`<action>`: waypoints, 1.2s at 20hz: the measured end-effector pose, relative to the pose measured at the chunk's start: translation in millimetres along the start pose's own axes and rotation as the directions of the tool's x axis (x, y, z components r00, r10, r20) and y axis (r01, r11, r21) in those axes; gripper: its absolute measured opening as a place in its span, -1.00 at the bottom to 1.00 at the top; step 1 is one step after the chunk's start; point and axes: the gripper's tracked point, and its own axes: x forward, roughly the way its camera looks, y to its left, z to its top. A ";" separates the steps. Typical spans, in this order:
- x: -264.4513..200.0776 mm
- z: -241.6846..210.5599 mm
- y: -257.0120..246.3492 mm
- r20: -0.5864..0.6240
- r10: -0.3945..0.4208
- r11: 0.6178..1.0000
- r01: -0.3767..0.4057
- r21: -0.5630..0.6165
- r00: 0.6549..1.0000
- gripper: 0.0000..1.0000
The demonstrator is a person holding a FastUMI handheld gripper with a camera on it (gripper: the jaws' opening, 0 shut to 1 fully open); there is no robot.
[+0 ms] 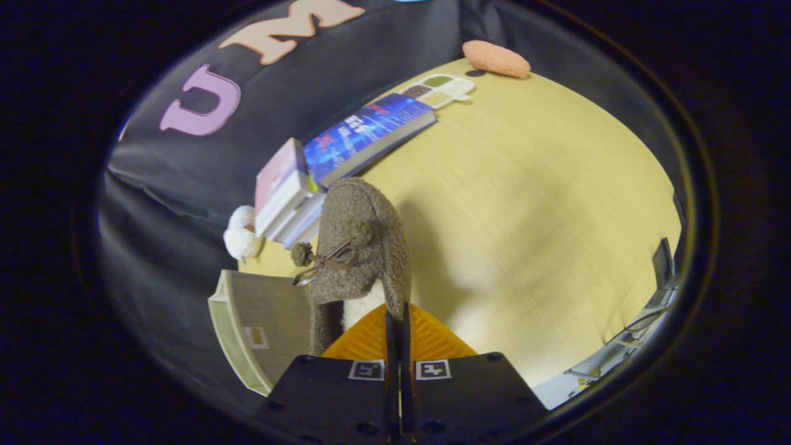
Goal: Open the storage box then place both shoes into the box .Put the left shoe in first, then the right shoe, with the right side of both shoes facing outward in a uniform manner.
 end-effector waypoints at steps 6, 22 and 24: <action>-45.6 -10.3 132.4 -0.015 0.215 0.970 -0.215 -0.112 0.977 -0.91; -1.7 -126.9 196.1 -0.163 0.175 0.946 -0.211 -0.245 0.971 -0.91; 0.8 -131.1 190.4 -0.163 0.158 0.951 -0.195 -0.240 0.974 -0.91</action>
